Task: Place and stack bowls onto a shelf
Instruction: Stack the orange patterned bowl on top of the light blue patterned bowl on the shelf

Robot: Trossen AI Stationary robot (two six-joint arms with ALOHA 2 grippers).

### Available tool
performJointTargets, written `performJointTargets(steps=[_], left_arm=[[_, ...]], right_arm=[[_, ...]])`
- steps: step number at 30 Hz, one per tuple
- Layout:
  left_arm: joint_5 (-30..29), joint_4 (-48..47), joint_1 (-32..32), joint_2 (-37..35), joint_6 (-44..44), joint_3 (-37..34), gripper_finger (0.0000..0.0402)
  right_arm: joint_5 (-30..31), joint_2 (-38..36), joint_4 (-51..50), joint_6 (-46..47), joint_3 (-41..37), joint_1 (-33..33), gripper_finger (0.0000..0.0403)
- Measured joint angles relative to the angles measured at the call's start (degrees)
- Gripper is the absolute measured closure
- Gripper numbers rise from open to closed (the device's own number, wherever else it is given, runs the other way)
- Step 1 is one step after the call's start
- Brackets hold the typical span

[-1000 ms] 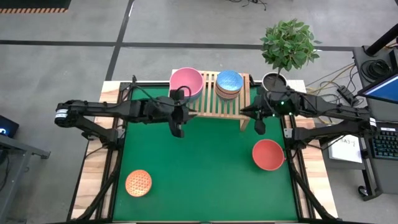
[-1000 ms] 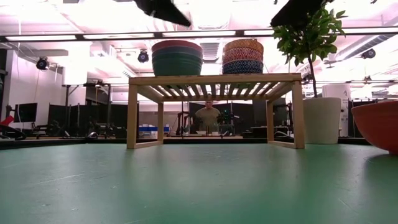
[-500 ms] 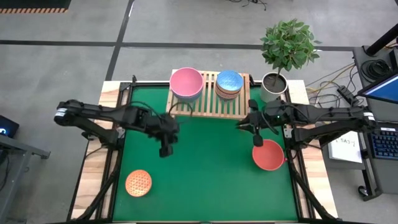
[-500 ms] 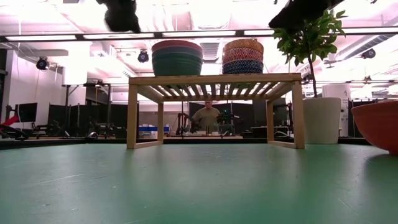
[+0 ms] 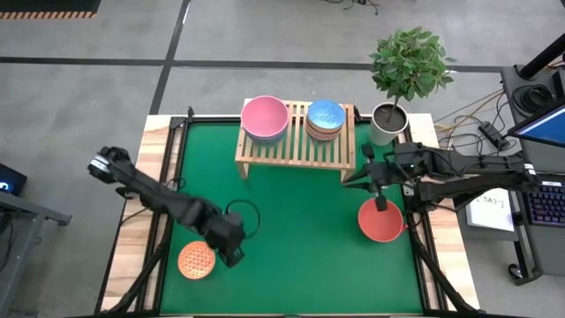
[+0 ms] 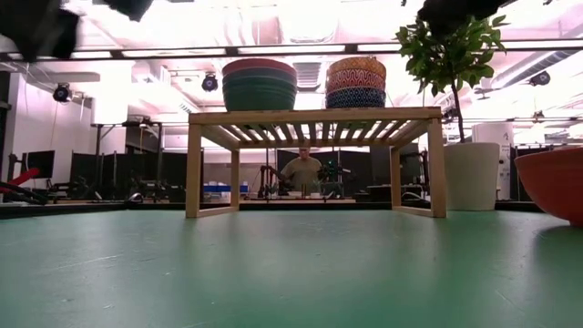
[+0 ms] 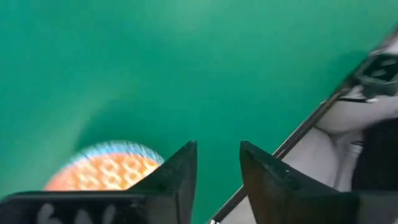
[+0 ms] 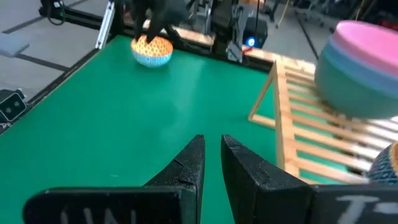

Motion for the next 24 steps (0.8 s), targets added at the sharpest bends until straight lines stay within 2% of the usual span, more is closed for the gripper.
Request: performJointTargets(steps=[5,8,13,24], left_arm=[[2.65,-0.79,-5.36,6.8,-10.7,1.73,0.0251],[3.88,-5.03,-6.97,10.31,-15.02,3.9,0.0236],[2.73,-11.73,-8.18,14.14,-18.15,7.32,0.0233],[1.21,-10.71,-8.82,16.52,-19.4,3.65,0.0233]], right_arm=[[-3.63,-1.99,-0.02,-1.84,0.0,0.0,0.036],[-5.72,-2.12,-0.01,-1.79,0.0,0.0,0.036],[-5.93,-1.62,-0.24,-1.0,-0.34,0.11,0.036],[-5.97,-2.78,-0.28,1.97,-3.54,0.87,0.036]])
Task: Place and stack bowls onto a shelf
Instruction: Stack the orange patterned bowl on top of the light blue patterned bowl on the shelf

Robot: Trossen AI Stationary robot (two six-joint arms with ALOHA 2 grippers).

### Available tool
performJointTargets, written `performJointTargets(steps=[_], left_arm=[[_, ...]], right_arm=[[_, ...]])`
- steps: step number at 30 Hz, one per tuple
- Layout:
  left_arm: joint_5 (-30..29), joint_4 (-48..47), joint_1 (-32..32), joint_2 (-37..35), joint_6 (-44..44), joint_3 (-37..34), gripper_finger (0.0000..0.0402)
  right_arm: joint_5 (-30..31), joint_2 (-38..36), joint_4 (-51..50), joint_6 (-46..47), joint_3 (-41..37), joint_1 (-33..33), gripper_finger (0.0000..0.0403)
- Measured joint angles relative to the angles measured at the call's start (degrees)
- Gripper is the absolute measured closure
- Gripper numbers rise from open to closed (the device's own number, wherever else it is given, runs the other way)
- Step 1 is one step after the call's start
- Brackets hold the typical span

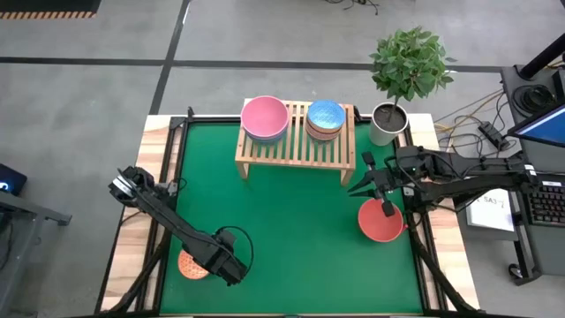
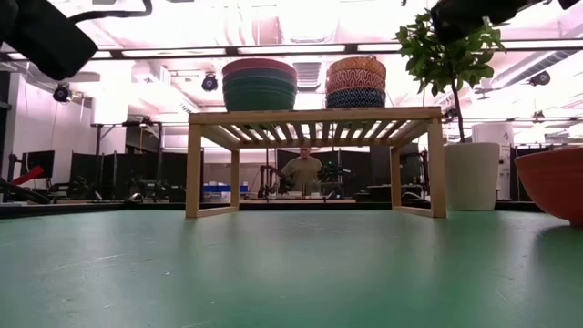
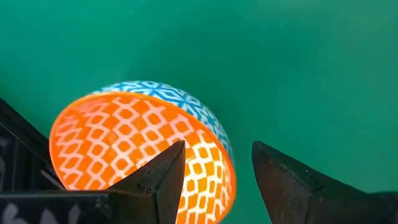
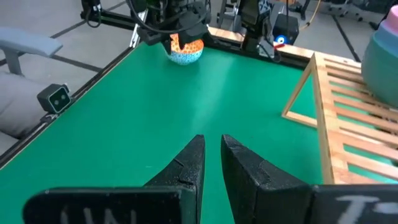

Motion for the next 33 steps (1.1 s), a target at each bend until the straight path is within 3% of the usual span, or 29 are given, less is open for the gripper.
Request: performJointTargets(steps=[10,14,19,24,27,30,33], left_arm=[[-1.42,4.64,-0.04,-0.02,-0.5,-3.36,0.0272],[-1.42,4.59,-0.04,-0.02,-0.5,-3.37,0.0309],[-1.19,4.66,-0.26,-0.07,-0.11,-3.37,0.0388],[-1.45,4.02,-0.22,-0.92,1.92,-2.49,0.0396],[-1.47,2.71,-0.16,-1.97,9.45,1.37,0.0398],[-3.25,1.4,-0.2,-2.19,22.87,7.97,0.0399],[-10.71,-1.22,0.58,-2.19,35.47,15.77,0.0399]], right_arm=[[0.02,-1.28,0.04,0.16,-0.09,0.22,0.036],[0.02,-1.11,0.04,0.17,-0.2,0.22,0.036],[0.02,-1.13,0.04,0.17,-0.2,0.22,0.036],[0.04,-1.11,0.04,0.36,-0.2,0.22,0.036],[0.04,-1.14,0.04,0.82,-0.2,0.22,0.036],[0.04,-1.18,0.02,0.93,-0.2,0.22,0.036],[0.04,-1.22,0.01,0.76,-0.2,0.22,0.036]])
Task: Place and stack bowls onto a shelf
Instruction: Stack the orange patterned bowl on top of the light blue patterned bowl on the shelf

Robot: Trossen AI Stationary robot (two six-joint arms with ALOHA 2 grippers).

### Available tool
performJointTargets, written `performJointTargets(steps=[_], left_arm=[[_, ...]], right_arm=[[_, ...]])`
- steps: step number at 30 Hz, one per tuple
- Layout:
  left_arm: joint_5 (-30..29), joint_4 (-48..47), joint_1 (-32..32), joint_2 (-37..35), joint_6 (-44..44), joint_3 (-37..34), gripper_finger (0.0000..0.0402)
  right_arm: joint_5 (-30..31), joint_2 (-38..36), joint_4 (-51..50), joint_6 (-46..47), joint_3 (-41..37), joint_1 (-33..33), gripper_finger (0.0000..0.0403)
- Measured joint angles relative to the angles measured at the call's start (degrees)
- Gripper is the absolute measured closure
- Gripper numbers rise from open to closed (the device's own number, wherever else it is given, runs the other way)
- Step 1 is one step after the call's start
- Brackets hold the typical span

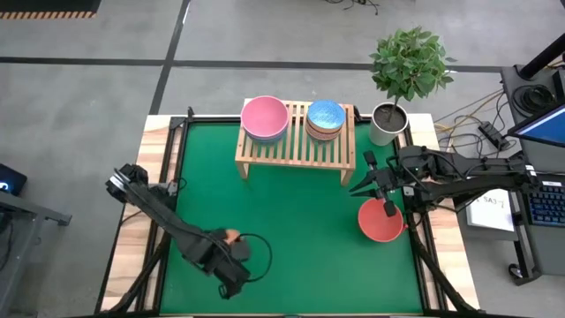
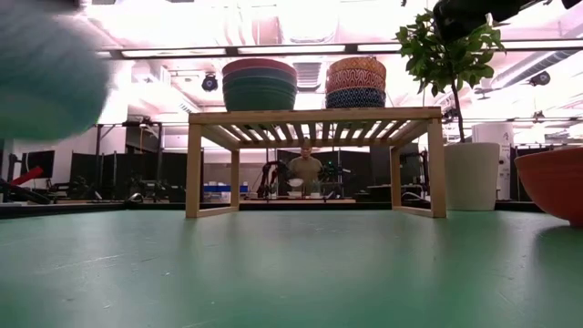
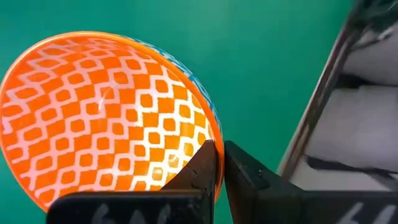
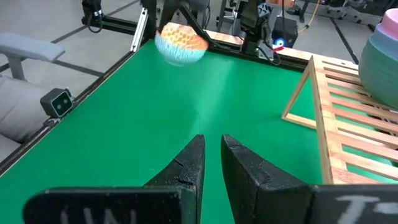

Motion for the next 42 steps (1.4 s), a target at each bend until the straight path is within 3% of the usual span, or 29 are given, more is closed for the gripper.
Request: performJointTargets(steps=[8,10,14,17,24,27,30,34,42], left_arm=[[-22.67,-5.78,8.65,-0.02,30.56,18.25,0.04],[-25.35,-4.43,11.79,-0.02,40.49,21.41,0.04],[-25.34,-1.96,19.58,0.0,57.72,26.5,0.0401],[-23.24,2.05,26.11,0.0,72.45,29.21,0.0401],[-5.58,6.31,41.05,2.47,96.57,36.2,0.0401],[-0.78,6.32,45.95,5.43,105.84,40.4,0.0401],[0.68,4.92,49.89,9.53,111.26,46.4,0.0401],[1.99,6.73,53.91,9.57,119.76,42.34,0.0402],[4.5,9.61,56.84,12.28,121.77,42.69,0.0401]], right_arm=[[-0.01,-0.41,-1.91,-0.42,-0.07,0.0,0.036],[-0.02,-0.89,-1.88,-0.44,-0.07,0.02,0.036],[-0.02,-1.95,-2.86,-0.45,-0.07,0.0,0.036],[-0.02,-2.37,-3.51,-0.44,-0.08,0.01,0.036],[0.0,-2.54,-3.93,0.01,-1.32,0.0,0.036],[0.42,-2.54,-3.93,0.16,-1.88,0.0,0.036],[0.46,-2.47,-3.83,1.16,-1.9,-0.02,0.036],[0.46,-2.49,-3.88,2.28,-2.16,0.0,0.036],[0.66,-2.19,-1.03,3.45,-3.62,-0.04,0.036]])
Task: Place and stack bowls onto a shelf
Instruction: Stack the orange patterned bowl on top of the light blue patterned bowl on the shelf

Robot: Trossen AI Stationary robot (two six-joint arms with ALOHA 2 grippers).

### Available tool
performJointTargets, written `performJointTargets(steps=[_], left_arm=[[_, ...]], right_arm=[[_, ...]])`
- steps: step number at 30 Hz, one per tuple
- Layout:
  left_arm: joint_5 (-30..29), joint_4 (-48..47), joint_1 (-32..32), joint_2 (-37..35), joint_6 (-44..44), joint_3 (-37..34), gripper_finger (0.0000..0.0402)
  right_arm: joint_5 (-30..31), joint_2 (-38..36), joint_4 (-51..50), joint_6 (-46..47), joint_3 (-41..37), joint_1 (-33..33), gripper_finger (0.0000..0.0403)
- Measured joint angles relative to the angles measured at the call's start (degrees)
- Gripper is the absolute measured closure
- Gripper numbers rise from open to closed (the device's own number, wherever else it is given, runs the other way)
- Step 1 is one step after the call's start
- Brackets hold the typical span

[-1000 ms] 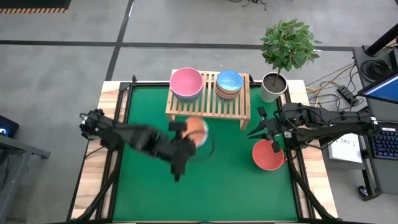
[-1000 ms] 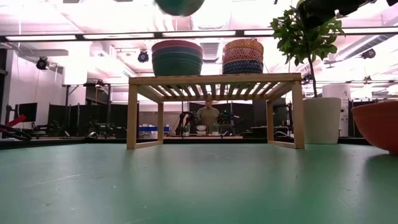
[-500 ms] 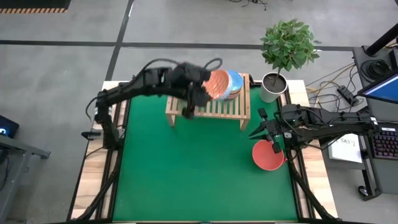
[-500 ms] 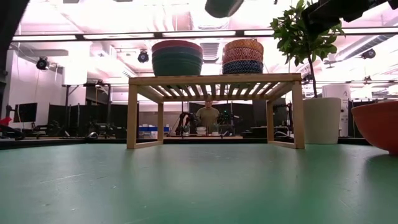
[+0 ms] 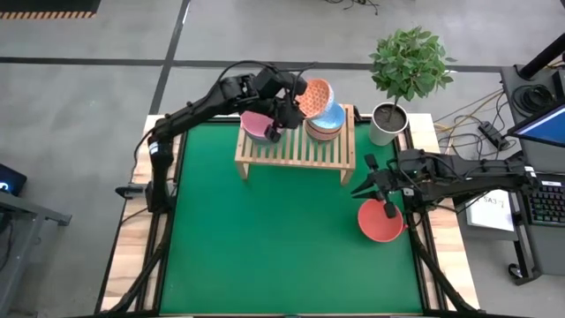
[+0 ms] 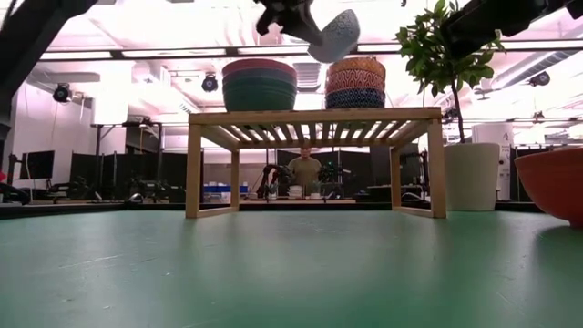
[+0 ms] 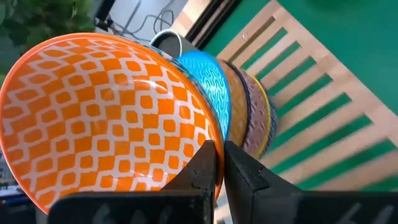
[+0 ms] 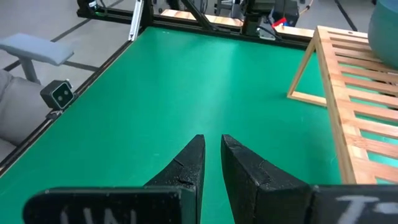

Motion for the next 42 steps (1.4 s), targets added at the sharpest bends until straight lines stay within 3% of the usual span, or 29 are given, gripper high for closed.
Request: performJointTargets(steps=[9,21,23,26,29,35,42], left_arm=[[-0.22,0.91,-0.04,4.16,-0.66,2.73,0.0398],[-0.59,0.93,-0.07,4.35,-3.06,2.91,0.0392],[-0.73,-0.06,-0.2,4.35,-3.13,2.91,0.0393],[-0.77,-2.55,-0.79,4.25,-3.2,2.91,0.0396],[-0.72,-6.78,-1.92,3.94,-4.24,3.49,0.0396],[-1.43,-6.85,-3.88,1.84,-4.31,3.41,0.0396],[-2.23,-5.17,-3.9,-0.11,-2.1,3.52,0.0397]], right_arm=[[1.95,0.48,0.21,1.14,-0.05,-0.07,0.036],[1.92,0.51,-0.21,0.3,-0.05,-0.07,0.036],[3.84,0.51,0.55,-0.21,-0.05,-0.05,0.036],[11.41,0.49,3.79,-1.97,0.17,-0.03,0.036],[18.35,1.51,4.73,-5.89,4.11,-0.09,0.036],[15.94,6.04,0.82,-9.5,14.86,-0.05,0.036],[15.89,12.77,-5.76,-8.49,22.12,-0.07,0.036]])
